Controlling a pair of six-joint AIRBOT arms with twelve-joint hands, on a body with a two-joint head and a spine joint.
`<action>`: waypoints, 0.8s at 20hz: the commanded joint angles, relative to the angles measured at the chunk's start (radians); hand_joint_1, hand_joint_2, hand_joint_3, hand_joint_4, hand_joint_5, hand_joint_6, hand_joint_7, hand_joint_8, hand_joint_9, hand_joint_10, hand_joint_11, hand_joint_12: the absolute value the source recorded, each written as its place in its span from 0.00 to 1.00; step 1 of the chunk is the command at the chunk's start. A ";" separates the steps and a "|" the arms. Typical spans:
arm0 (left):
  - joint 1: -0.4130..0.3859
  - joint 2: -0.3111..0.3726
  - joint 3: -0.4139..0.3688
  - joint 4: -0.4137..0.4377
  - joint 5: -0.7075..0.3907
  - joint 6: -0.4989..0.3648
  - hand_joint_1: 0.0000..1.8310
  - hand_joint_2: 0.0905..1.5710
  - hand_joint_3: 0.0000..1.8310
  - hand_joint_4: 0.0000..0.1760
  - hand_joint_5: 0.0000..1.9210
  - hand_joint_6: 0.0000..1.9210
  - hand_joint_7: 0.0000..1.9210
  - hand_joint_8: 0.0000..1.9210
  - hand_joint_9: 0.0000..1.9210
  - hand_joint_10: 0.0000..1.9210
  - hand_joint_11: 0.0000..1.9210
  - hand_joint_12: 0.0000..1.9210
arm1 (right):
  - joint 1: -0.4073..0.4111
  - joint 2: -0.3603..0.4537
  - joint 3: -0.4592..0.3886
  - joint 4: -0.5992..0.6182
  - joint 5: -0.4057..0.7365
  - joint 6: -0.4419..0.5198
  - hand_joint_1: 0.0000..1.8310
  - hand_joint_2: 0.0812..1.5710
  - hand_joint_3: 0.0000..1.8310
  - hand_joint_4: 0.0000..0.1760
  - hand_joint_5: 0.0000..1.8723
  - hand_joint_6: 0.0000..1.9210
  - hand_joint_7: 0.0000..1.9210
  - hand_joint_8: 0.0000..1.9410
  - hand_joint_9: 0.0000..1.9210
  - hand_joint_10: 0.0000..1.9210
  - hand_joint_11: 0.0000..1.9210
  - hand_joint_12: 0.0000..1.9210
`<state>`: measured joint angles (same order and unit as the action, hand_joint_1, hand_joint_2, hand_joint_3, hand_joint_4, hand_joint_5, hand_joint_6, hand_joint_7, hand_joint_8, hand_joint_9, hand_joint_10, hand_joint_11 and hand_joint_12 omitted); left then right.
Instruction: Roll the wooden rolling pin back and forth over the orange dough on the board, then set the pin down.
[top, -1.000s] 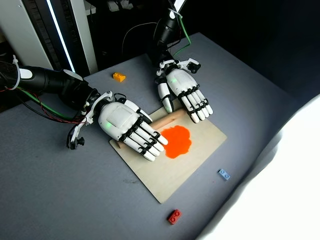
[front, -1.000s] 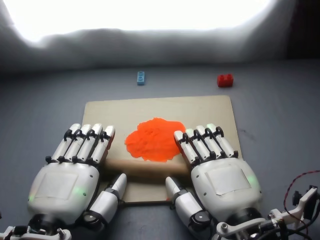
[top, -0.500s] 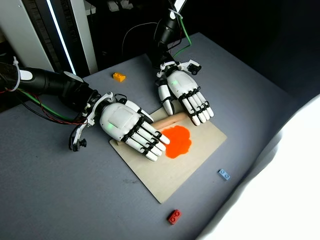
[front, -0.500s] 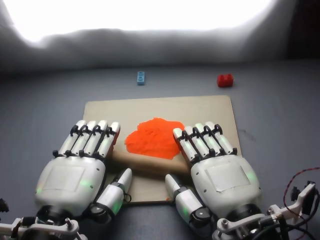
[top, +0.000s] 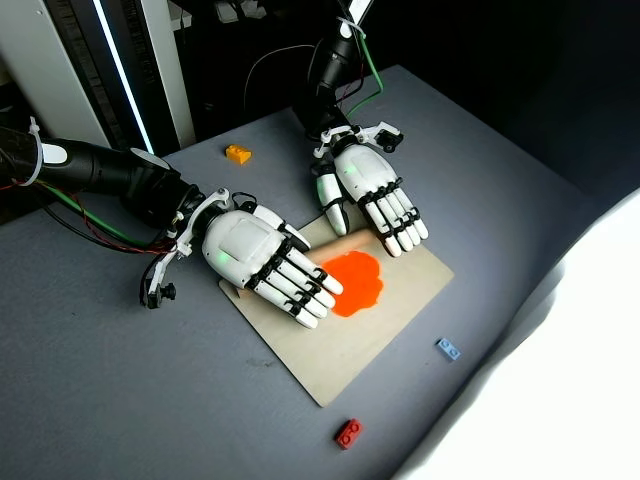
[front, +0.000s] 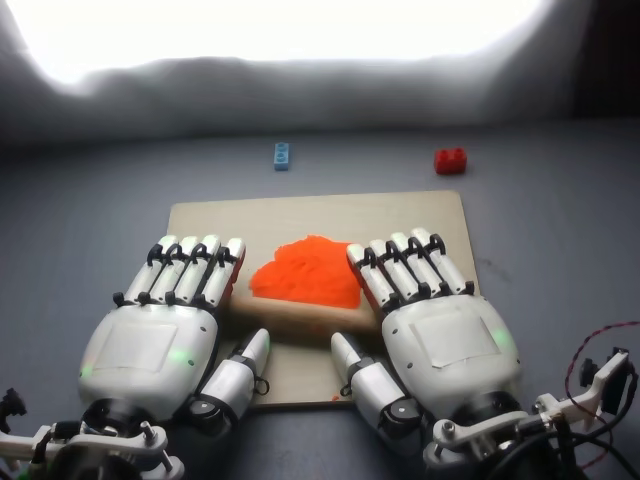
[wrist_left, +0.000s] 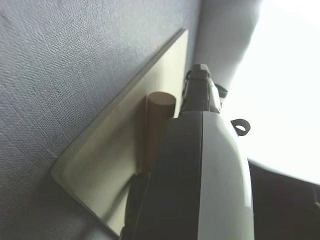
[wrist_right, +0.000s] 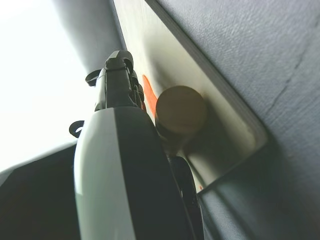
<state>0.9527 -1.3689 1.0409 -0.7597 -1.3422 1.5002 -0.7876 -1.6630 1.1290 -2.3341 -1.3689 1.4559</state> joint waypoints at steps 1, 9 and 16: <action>-0.008 0.001 0.008 0.051 -0.085 0.009 0.00 0.98 0.01 0.00 0.00 0.00 0.00 0.00 0.00 0.00 0.00 0.00 | 0.009 0.004 0.006 -0.080 -0.079 0.005 0.00 0.99 0.00 0.00 0.06 0.00 0.06 0.00 0.04 0.00 0.00 0.06; -0.016 0.001 0.014 0.042 -0.074 0.015 0.00 0.98 0.01 0.00 0.00 0.00 0.00 0.00 0.00 0.00 0.00 0.00 | 0.025 0.001 0.041 -0.062 -0.039 0.028 0.00 0.99 0.00 0.00 0.07 0.00 0.07 0.00 0.05 0.00 0.00 0.06; -0.034 -0.001 0.034 0.042 -0.050 0.010 0.00 0.98 0.01 0.00 0.00 0.00 0.00 0.00 0.00 0.00 0.00 0.00 | 0.041 -0.002 0.071 -0.059 -0.028 0.043 0.00 1.00 0.00 0.00 0.07 0.00 0.07 0.00 0.05 0.00 0.00 0.07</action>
<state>0.9245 -1.3697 1.0756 -0.7700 -1.2984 1.5055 -0.7551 -1.6665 1.1995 -2.3085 -1.3064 1.4952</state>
